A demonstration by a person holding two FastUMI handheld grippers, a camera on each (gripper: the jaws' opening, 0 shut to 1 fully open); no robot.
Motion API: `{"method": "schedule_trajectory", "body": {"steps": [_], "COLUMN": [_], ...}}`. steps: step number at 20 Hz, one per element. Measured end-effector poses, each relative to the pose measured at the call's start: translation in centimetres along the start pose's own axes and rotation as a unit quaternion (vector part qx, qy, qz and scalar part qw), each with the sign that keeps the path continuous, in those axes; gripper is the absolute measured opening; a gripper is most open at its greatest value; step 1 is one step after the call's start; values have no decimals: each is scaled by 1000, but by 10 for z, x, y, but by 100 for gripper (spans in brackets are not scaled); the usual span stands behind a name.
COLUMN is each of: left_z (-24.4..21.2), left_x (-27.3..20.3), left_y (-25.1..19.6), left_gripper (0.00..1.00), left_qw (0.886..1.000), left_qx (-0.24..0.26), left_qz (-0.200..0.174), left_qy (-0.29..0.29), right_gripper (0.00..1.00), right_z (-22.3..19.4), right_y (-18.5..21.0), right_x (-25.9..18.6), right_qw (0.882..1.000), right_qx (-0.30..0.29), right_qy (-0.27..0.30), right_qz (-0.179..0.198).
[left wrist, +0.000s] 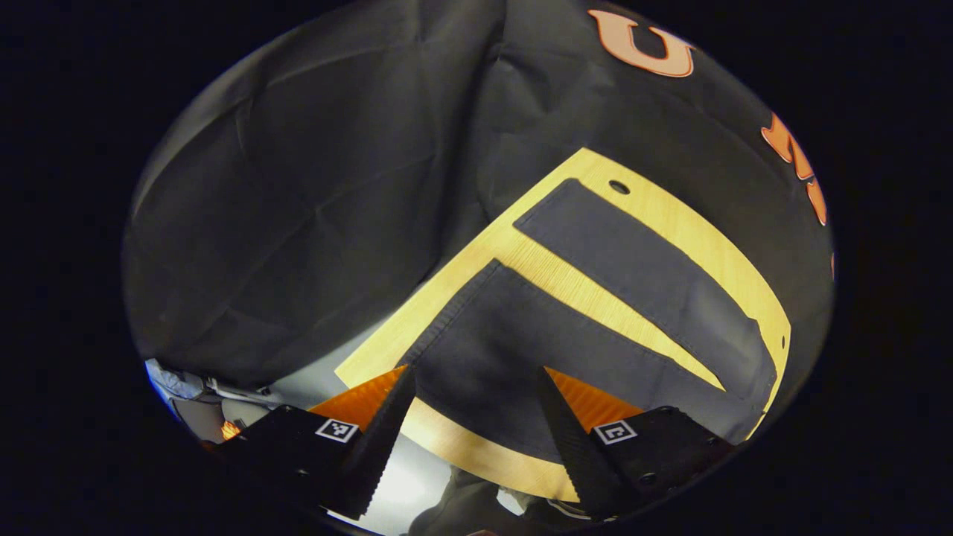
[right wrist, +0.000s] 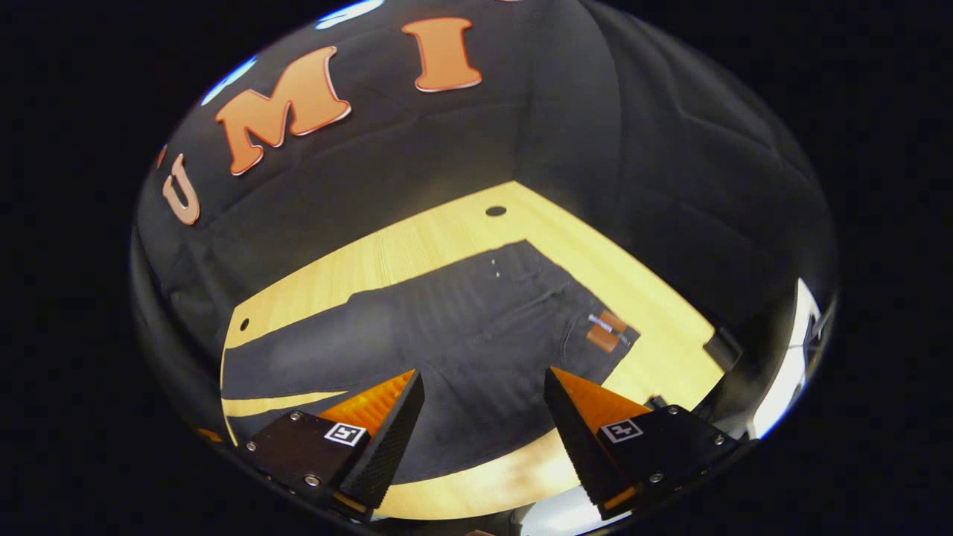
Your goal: Grasp the waist and the cuffs of the jeans and fold them to make the two legs overlap; first hold the waist and fold one-third of the jeans toward the cuffs, then hold the cuffs and fold the remaining one-third in the same direction to finish folding.
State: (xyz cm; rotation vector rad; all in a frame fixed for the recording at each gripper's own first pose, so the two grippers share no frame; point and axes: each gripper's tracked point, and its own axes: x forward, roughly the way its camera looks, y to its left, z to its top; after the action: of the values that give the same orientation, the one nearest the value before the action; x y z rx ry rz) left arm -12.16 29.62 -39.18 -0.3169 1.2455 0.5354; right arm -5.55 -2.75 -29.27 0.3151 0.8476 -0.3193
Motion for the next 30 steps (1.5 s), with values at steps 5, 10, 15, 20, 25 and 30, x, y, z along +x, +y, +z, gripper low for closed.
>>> {"method": "schedule_trajectory", "body": {"steps": [5,10,15,20,25,30], "left_z": [-12,-34,-38,-37,-39,-41], "left_x": [20,43,65,78,79,78], "left_y": [11,25,34,35,34,32], "left_gripper": [99,99,99,98,96,95], "left_qw": [997,986,976,970,963,954], "left_qx": [-34,-100,-124,-133,-171,-210], "left_qz": [18,36,73,95,95,89], "left_qy": [60,128,163,181,184,197], "right_gripper": [98,99,99,99,99,99], "right_z": [-4,-11,-17,-19,-29,-33], "right_y": [-24,-52,-80,-104,-137,-150], "right_x": [19,47,72,97,117,137], "right_qw": [999,994,985,976,963,953], "right_qx": [13,29,49,65,109,151], "right_qy": [42,99,152,183,206,219], "right_qz": [-26,-47,-68,-98,-135,-145]}}
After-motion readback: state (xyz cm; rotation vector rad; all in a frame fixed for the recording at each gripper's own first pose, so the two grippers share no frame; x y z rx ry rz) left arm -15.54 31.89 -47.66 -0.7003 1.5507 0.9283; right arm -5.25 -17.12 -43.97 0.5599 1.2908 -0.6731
